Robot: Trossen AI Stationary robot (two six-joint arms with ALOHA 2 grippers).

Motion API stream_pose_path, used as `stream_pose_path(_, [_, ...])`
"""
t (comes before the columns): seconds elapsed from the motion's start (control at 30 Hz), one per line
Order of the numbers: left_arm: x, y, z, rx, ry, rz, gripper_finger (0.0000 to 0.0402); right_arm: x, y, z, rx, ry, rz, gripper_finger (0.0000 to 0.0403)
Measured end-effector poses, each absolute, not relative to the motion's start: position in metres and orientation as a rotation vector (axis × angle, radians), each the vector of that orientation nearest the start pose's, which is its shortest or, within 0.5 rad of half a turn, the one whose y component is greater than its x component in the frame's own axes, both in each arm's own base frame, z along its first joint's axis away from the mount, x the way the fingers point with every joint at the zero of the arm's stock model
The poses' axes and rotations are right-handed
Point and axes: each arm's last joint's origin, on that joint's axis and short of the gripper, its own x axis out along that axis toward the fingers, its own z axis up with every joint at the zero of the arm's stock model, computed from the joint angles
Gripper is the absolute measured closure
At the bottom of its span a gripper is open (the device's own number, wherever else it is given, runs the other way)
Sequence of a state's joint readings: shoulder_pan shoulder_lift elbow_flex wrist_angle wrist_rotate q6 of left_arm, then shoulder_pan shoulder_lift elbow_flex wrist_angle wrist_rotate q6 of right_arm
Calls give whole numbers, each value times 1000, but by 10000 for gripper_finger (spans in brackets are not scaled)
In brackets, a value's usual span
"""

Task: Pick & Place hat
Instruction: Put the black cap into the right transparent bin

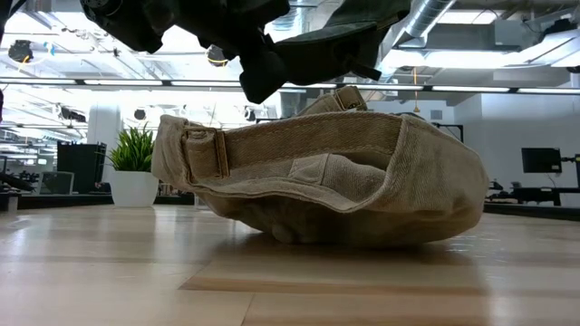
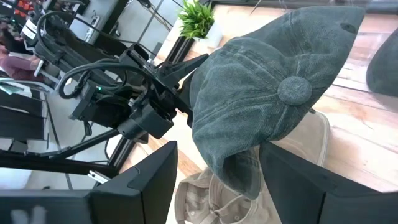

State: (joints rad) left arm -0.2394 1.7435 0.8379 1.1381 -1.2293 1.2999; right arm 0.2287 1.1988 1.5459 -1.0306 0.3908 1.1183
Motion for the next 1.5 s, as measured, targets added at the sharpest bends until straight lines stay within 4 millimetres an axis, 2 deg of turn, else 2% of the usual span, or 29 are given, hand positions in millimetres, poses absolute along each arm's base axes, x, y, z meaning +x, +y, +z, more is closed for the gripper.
stream_pose_path(0.37, [336,-54,226,1031,466,925,384,204,36,430,867,483,-494,185])
stream_pose_path(0.7, [337,-54,226,1034,448,912,384,206,21,429,887,455,-564,184])
stream_pose_path(0.93, [337,-54,227,1029,443,914,385,204,10,426,971,448,-660,186])
stream_pose_path(1.5, [337,-55,227,1027,441,914,385,201,3,423,1110,415,-755,184])
